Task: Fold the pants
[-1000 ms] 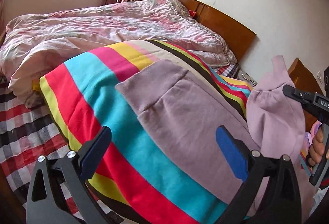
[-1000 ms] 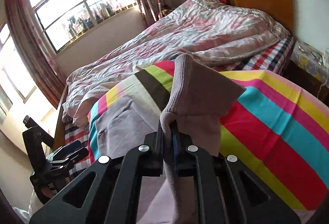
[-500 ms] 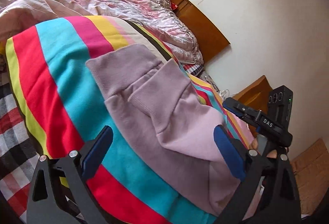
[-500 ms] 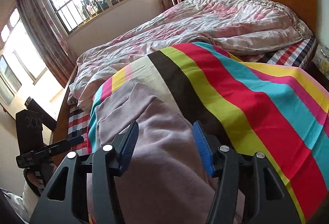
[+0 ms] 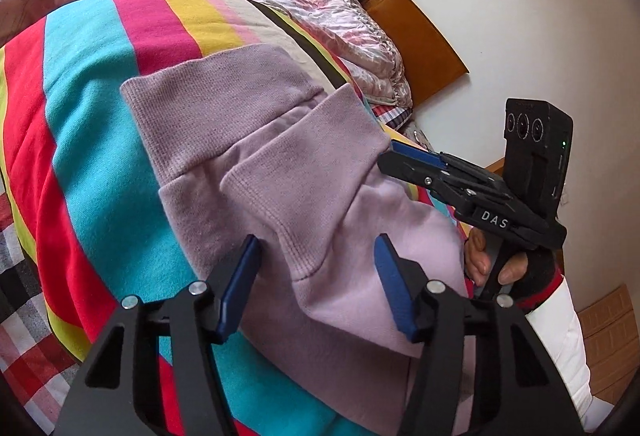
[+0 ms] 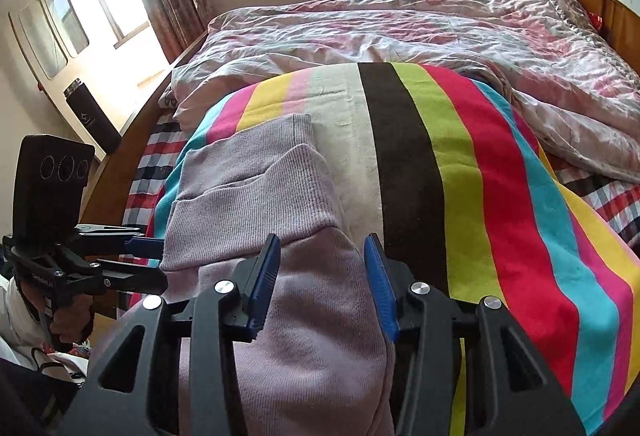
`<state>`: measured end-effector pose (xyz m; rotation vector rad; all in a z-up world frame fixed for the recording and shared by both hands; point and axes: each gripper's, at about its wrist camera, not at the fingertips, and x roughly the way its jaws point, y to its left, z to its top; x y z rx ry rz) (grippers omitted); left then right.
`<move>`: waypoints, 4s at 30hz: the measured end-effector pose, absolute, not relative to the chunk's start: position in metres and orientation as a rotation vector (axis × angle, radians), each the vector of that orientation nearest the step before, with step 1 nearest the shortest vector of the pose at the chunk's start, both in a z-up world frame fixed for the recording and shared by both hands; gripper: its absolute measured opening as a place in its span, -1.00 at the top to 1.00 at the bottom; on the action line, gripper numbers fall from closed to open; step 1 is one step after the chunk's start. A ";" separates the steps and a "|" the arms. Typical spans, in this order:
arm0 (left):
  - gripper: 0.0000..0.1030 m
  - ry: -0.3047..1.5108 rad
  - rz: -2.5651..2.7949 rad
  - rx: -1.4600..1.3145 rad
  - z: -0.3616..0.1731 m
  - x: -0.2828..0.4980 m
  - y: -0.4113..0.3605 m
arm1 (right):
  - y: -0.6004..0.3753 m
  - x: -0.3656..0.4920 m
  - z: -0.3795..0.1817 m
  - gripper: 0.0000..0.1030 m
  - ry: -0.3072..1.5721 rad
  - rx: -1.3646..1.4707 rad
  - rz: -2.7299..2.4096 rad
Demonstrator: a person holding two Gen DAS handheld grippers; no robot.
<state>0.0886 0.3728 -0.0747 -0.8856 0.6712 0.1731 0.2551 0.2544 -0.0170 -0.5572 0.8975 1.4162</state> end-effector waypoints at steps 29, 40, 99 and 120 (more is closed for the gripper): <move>0.32 0.704 0.321 -0.796 -0.070 0.061 0.438 | 0.302 0.238 -0.013 0.10 0.896 -0.436 1.219; -0.76 0.705 0.225 -0.536 -0.036 0.092 0.361 | 0.142 0.151 0.006 0.04 0.851 -0.448 1.112; -0.97 0.924 -0.295 0.149 -0.094 0.317 -0.125 | -0.441 0.092 -0.045 -0.71 0.830 0.129 0.151; -0.97 0.934 -0.197 0.021 -0.088 0.346 -0.115 | -0.423 0.170 -0.037 -0.72 0.917 0.097 0.122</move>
